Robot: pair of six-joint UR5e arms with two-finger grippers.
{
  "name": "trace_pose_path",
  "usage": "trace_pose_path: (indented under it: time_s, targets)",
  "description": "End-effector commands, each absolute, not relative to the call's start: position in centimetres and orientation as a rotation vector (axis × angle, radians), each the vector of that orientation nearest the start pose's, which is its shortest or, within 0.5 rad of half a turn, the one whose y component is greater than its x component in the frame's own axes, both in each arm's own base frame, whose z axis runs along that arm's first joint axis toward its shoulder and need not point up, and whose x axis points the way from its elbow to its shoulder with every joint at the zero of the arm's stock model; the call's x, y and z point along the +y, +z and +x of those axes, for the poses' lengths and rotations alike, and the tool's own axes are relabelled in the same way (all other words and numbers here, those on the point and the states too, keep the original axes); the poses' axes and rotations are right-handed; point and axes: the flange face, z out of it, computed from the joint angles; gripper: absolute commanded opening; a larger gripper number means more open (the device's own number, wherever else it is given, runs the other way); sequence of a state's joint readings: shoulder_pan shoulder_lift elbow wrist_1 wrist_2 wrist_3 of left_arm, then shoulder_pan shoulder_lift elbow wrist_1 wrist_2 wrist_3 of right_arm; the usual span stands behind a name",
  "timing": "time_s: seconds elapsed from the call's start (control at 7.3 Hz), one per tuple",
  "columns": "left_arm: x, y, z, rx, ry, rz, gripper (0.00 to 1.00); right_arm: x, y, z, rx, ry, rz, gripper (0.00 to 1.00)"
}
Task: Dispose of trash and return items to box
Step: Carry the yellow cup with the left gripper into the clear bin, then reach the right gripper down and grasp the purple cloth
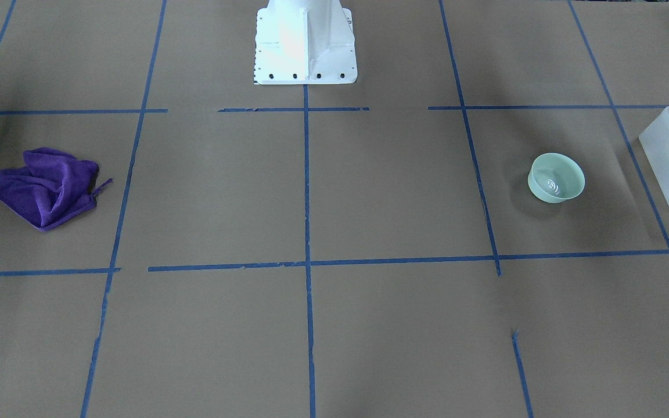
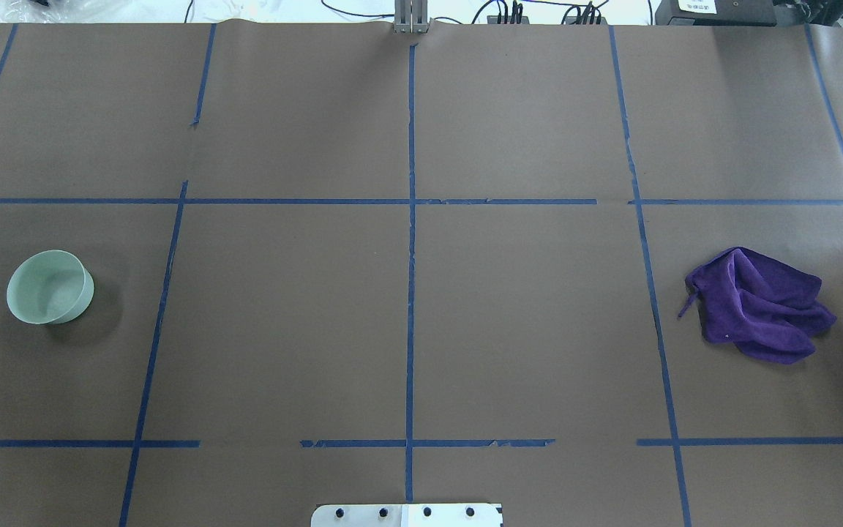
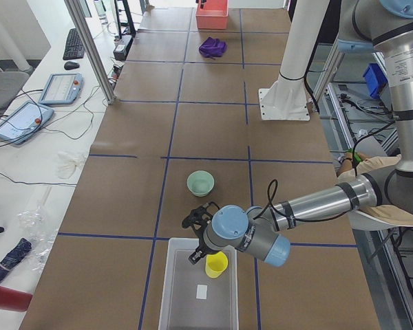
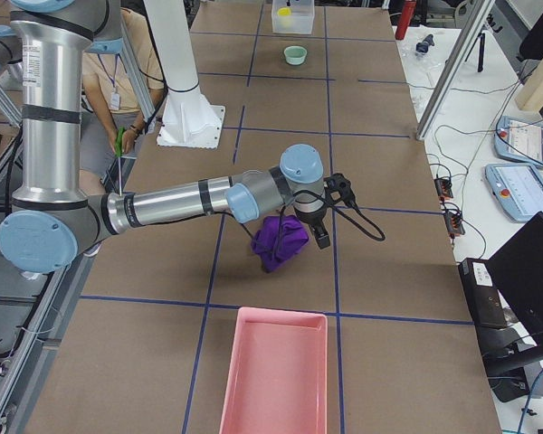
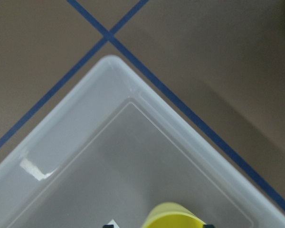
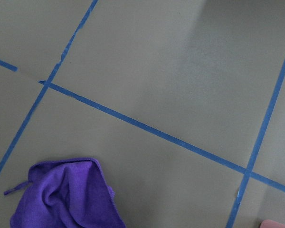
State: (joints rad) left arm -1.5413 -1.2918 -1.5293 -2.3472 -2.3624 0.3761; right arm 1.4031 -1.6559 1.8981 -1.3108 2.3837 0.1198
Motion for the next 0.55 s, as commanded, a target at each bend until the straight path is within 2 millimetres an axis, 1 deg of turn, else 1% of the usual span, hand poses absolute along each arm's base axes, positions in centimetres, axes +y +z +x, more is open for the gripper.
trace_pose_path:
  time_s: [0.0, 0.14, 0.27, 0.41]
  targets:
    - [-44.6, 64.6, -4.9, 0.714, 0.472, 0.575, 1.0, -45.6, 45.6, -7.2, -0.844, -0.134, 0.314, 1.0]
    - [-48.2, 60.5, -4.8, 0.713, 0.469, 0.568, 1.0, -44.4, 46.1, -10.3, -0.825, -0.127, 0.314, 1.0]
    - [-50.6, 57.2, -4.8, 0.713, 0.47, 0.574, 1.0, -41.2, 49.3, -12.0, -0.819, -0.119, 0.317, 1.0]
    - [-52.0, 55.1, -4.8, 0.712, 0.47, 0.578, 1.0, -39.3, 51.0, -14.5, -0.858, -0.079, 0.344, 1.0]
